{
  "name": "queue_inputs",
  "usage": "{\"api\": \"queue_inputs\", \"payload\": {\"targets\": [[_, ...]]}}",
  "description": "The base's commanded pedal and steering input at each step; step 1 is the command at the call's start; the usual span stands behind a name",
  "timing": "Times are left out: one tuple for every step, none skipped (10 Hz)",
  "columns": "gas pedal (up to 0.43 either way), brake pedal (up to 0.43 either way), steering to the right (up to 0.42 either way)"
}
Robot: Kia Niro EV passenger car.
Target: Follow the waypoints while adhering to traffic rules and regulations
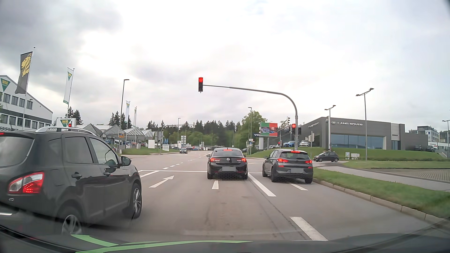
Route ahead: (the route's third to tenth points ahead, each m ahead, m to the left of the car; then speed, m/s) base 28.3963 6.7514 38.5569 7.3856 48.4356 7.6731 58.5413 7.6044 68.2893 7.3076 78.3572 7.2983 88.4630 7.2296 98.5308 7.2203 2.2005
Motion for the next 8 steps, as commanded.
{"api": "queue_inputs", "payload": {"targets": [[0.0,0.0,0.002],[0.0,0.0,0.003],[0.0,0.0,0.002],[0.0,0.0,0.002],[0.0,0.0,0.003],[0.0,0.0,0.002],[0.0,0.0,0.002],[0.0,0.0,0.002]]}}
